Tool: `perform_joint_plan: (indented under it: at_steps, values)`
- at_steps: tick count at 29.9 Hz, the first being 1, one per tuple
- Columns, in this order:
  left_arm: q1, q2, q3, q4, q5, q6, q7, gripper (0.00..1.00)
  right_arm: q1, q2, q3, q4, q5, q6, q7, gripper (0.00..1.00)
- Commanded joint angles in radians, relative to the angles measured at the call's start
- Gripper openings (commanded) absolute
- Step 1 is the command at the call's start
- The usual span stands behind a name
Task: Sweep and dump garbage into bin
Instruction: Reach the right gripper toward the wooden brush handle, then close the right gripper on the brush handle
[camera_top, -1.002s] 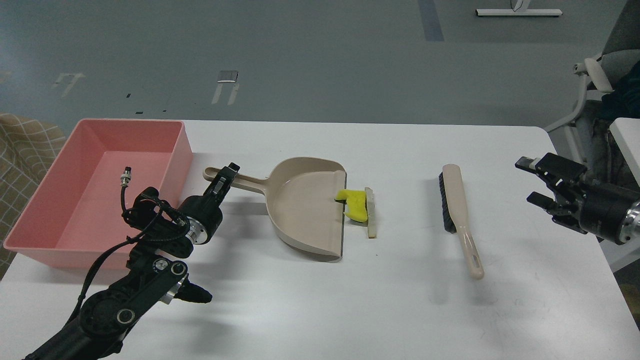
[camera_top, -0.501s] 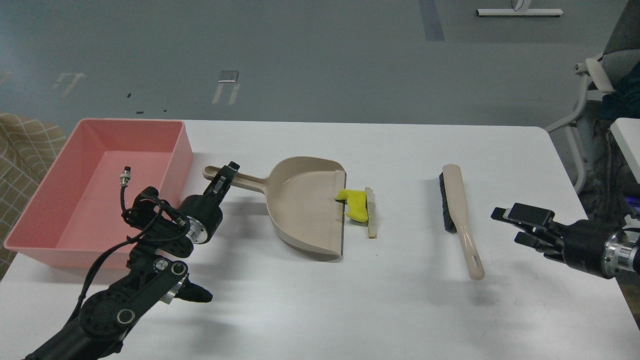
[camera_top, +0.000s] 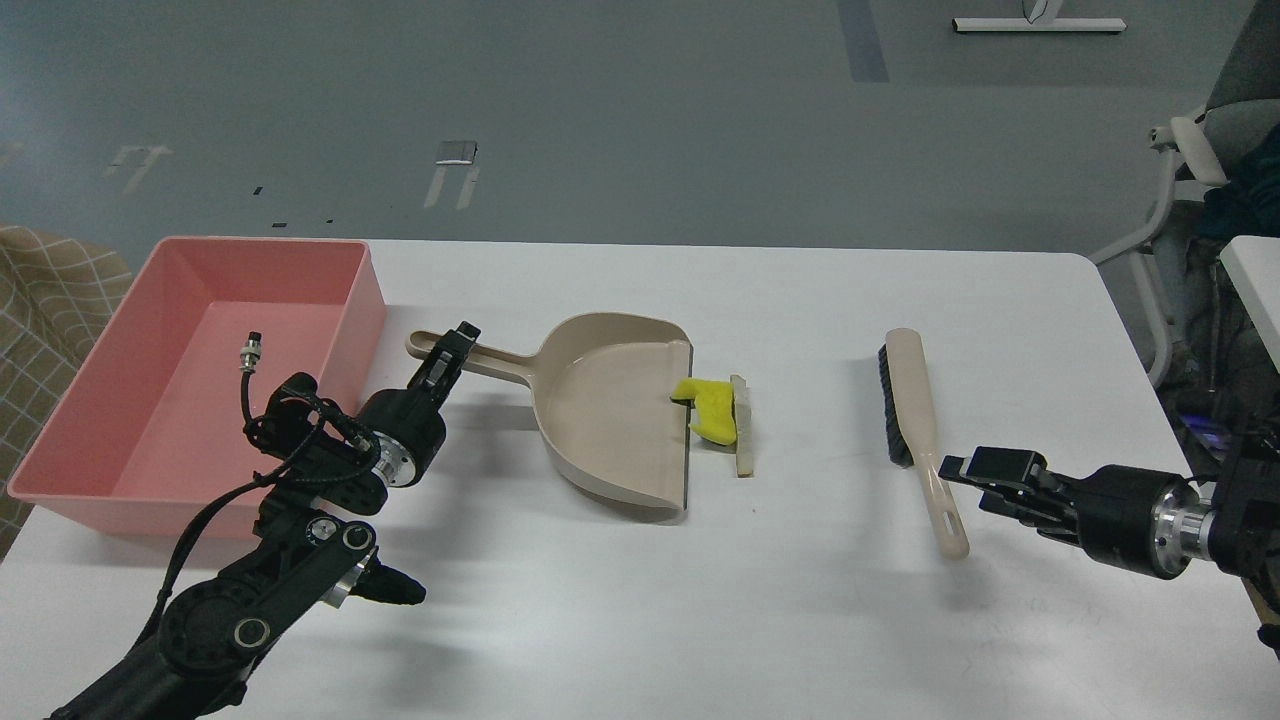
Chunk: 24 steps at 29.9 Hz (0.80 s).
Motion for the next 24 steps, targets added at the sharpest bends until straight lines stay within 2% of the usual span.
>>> perform_joint_plan:
  at_steps: [1,14,21,24]
  values:
    - [-0.004,-0.009,0.0,0.0,-0.002,0.0,0.0,0.0,0.002,0.014,-0.004,0.0,-0.004,0.0,-0.009,0.69]
    - [-0.002,-0.014,0.0,0.0,-0.002,-0.002,0.0,0.0,0.006,0.033,-0.006,0.002,-0.008,0.0,-0.021,0.63]
    - [-0.002,-0.014,0.0,0.0,-0.002,-0.002,0.0,0.0,0.012,0.076,-0.006,0.0,-0.008,-0.002,-0.051,0.63]
    - [-0.004,-0.014,0.0,0.0,0.0,-0.002,0.0,0.0,0.014,0.08,-0.007,0.0,-0.01,-0.002,-0.059,0.6]
